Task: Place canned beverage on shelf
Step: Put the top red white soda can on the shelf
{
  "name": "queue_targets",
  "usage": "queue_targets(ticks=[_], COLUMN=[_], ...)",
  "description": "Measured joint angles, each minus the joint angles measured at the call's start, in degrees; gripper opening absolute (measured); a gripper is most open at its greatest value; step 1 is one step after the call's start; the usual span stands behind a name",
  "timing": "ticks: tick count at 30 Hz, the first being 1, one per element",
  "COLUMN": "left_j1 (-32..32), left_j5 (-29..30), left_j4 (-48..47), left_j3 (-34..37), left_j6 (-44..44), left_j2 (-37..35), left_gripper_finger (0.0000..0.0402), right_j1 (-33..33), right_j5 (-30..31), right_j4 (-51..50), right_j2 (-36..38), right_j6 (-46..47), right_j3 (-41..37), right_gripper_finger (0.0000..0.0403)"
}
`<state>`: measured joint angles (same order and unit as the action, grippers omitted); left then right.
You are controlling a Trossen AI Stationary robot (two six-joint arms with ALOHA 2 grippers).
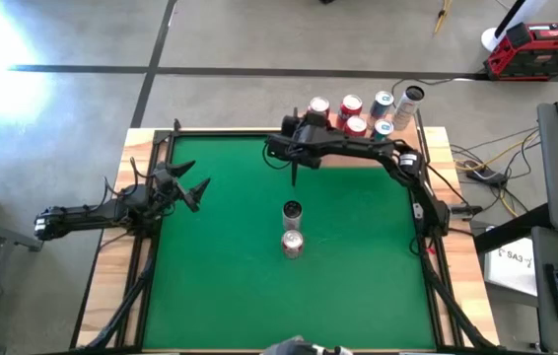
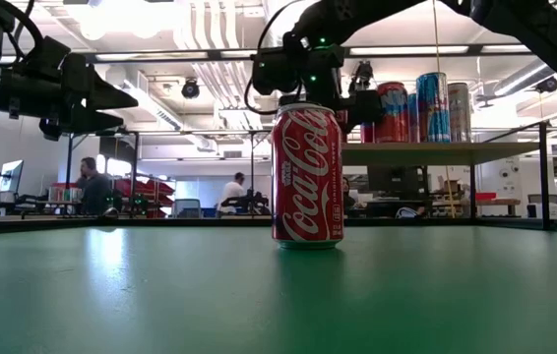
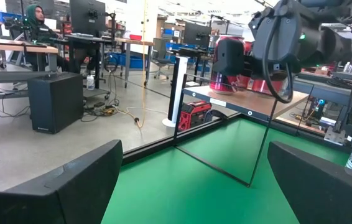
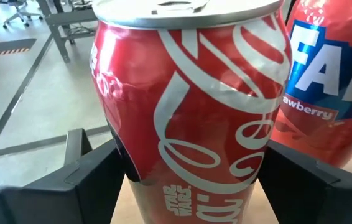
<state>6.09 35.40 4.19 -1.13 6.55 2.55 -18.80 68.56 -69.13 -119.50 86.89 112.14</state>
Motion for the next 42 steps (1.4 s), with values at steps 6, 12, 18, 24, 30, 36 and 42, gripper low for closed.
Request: queue_targets(ticks=[6,12,18,24,30,36,42], left_j1=[0.0,0.0,0.0,0.0,0.0,0.0,0.0], left_j5=[0.0,0.0,0.0,0.0,0.0,0.0,0.0], left_j4=[0.0,0.0,0.0,0.0,0.0,0.0,0.0], left_j3=[0.0,0.0,0.0,0.0,0.0,0.0,0.0], left_j6=[0.0,0.0,0.0,0.0,0.0,0.0,0.0], left_j2=[0.0,0.0,0.0,0.0,0.0,0.0,0.0], left_gripper_finger=[0.0386,0.0386,0.0386,0.0386,0.0386,0.0386,0.0386], right_j1=[-0.2,-0.6,-1.1,-1.1,-0.7,0.8,3.3], right_j5=[0.0,0.0,0.0,-0.2,-0.9,-1.0,-1.1], right_j4=[1.2,2.2,2.2,2.3,2.3,1.9,-2.4], right_j2=[0.0,0.0,0.0,0.0,0.0,0.0,0.3], right_j6=[0.0,-0.5,-0.5,-0.6,-2.0,-3.5,-2.9], right_j3=[0.0,0.0,0.0,0.0,0.0,0.0,2.1], right_gripper_finger=[0.031,0.0311,0.0311,0.0311,0.0324,0.0356,0.0363])
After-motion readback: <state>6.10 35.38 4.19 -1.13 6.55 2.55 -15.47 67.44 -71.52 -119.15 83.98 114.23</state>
